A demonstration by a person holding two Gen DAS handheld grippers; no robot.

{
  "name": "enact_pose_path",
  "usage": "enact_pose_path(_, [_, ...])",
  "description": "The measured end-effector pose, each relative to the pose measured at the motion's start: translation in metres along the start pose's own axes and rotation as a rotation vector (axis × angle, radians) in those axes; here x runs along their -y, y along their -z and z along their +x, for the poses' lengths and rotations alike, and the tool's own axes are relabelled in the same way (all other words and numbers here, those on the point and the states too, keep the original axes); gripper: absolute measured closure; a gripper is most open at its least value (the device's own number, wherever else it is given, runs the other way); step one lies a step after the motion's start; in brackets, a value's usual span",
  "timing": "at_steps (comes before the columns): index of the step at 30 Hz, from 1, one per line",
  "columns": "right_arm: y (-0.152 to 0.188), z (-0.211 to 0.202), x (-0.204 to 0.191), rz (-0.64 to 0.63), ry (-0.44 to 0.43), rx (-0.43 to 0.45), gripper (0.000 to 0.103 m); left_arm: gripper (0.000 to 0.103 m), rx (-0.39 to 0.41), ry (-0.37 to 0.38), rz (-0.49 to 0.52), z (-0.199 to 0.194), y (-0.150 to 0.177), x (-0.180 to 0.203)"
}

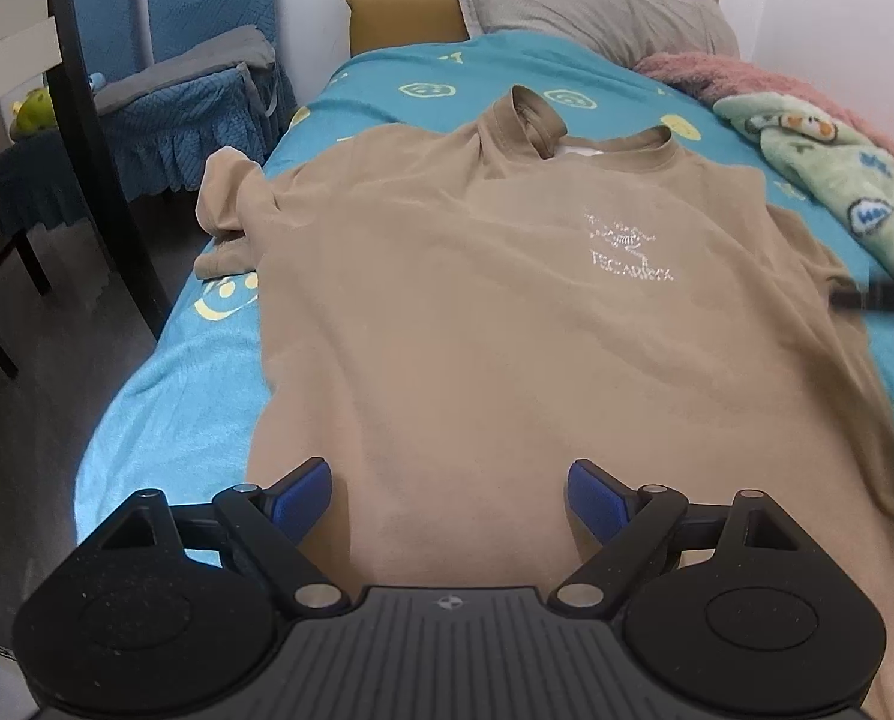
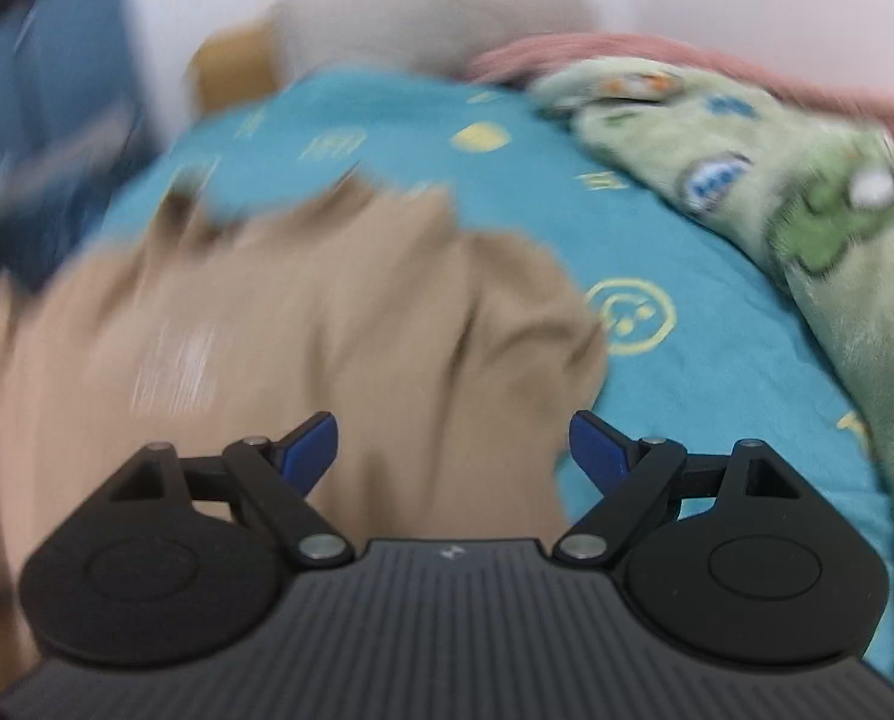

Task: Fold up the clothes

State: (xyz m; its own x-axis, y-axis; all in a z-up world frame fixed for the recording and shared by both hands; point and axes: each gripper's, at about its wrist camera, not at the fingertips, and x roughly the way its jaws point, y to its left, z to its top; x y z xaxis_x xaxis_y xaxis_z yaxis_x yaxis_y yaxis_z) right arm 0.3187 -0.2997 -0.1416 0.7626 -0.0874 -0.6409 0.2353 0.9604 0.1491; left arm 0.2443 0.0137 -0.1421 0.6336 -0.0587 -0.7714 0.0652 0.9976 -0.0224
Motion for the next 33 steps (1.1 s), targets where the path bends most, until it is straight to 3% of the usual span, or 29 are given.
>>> enact_pose_path(4, [-0.023,0.054,0.070,0.390,-0.020,-0.003,0.018,0.015,0.004,0.017,-0.026,0.001,0.000,-0.003])
enact_pose_path(7, [-0.022,0.089,0.099,0.515,0.025,-0.037,0.024,0.015,0.008,0.024,-0.029,0.003,0.000,-0.004])
enact_pose_path(10, [-0.021,0.107,0.098,0.525,-0.052,-0.065,0.061,0.015,0.016,0.033,-0.033,0.006,-0.001,-0.004])
enact_pose_path(11, [-0.025,0.105,0.089,0.468,-0.062,-0.049,0.079,0.015,0.013,0.035,-0.035,0.008,-0.002,-0.005])
enact_pose_path(14, [-0.035,0.093,0.055,0.274,-0.107,0.024,0.092,0.015,0.006,0.039,-0.054,0.014,-0.002,-0.008])
enact_pose_path(16, [-0.037,0.078,0.021,0.111,-0.168,0.084,0.092,0.015,0.003,0.044,-0.068,0.016,-0.003,-0.010])
enact_pose_path(21, [-0.016,0.060,-0.069,-0.233,-0.282,0.086,0.092,0.015,0.018,0.042,-0.089,0.013,-0.003,-0.015])
enact_pose_path(26, [0.004,0.047,-0.104,-0.319,-0.394,0.053,0.087,0.015,0.030,0.037,-0.101,0.010,-0.002,-0.019])
enact_pose_path(28, [-0.002,0.033,-0.091,-0.280,-0.421,0.100,0.058,0.015,0.032,0.038,-0.102,0.009,-0.002,-0.019])
enact_pose_path(29, [-0.006,0.026,-0.082,-0.250,-0.432,0.133,0.032,0.015,0.033,0.040,-0.102,0.009,-0.002,-0.019])
enact_pose_path(30, [-0.011,0.019,-0.072,-0.217,-0.441,0.169,0.013,0.015,0.033,0.041,-0.101,0.009,-0.002,-0.019])
enact_pose_path(33, [-0.029,0.007,-0.027,-0.021,-0.380,0.274,0.013,0.015,0.031,0.043,-0.095,0.010,-0.001,-0.017])
